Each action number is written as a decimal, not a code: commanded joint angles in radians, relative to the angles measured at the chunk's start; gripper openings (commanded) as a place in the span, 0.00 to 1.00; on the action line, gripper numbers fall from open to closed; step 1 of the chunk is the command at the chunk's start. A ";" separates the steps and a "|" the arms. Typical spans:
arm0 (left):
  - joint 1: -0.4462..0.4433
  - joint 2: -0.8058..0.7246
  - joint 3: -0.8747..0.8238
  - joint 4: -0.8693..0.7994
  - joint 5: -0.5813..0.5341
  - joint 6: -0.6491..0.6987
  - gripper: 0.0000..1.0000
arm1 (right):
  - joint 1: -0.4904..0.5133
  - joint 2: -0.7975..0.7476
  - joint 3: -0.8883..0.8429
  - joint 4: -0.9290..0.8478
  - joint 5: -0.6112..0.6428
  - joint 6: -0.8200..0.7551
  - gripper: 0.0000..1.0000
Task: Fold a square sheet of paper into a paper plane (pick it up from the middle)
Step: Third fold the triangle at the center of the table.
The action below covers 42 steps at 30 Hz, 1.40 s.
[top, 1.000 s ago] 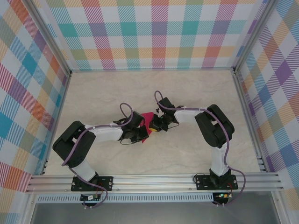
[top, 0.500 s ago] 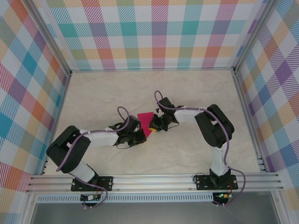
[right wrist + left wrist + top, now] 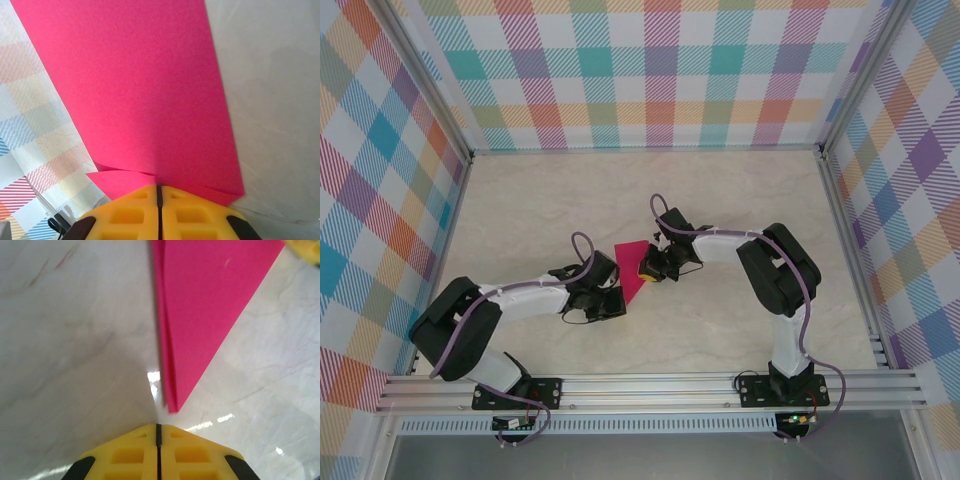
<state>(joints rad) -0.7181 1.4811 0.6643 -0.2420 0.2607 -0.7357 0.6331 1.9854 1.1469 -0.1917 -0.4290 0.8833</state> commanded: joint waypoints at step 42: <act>-0.007 0.134 0.046 0.069 -0.143 -0.105 0.00 | 0.054 -0.069 -0.073 0.043 -0.077 -0.111 0.07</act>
<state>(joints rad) -0.7197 1.5845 0.7116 -0.0757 0.1471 -0.8265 0.6819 1.9011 1.0748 -0.1509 -0.4828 0.7963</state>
